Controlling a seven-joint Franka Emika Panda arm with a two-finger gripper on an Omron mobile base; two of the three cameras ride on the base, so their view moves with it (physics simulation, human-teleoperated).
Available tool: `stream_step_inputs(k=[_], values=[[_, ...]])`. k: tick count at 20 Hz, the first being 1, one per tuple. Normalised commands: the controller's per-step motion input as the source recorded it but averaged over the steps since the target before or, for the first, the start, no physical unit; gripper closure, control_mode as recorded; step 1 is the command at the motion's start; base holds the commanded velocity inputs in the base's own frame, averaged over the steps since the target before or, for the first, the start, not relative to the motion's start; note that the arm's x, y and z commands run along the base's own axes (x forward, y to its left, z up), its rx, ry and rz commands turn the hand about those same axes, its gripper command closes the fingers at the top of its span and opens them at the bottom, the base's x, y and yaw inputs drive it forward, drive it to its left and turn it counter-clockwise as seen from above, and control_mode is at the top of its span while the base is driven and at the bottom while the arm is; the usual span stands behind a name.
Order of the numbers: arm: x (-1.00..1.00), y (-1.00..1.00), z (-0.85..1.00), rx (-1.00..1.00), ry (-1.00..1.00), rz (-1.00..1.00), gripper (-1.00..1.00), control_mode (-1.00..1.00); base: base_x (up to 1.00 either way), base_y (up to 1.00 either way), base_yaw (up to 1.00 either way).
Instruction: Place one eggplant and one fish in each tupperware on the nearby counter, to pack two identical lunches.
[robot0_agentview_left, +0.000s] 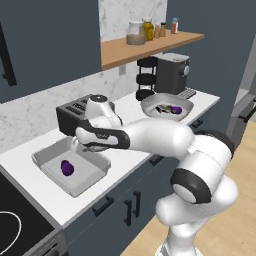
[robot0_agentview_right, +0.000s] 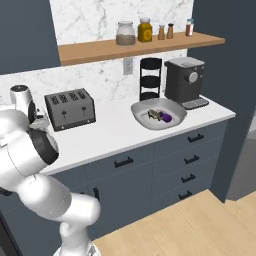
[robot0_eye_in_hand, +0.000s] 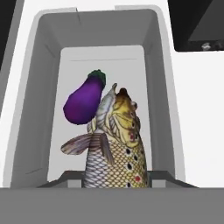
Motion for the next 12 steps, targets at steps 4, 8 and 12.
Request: stream_step_inputs(k=[4,8,12], values=[[0.38,0.14,-0.46,0.00,-0.02,0.00,1.00,-1.00,0.00,0.00,0.00],[0.19,0.47,-0.26,0.00,0.00,0.00,1.00,-1.00,0.00,0.00,0.00],[0.22,0.46,-0.16,0.00,0.00,0.00,1.00,-1.00,0.00,0.00,0.00]])
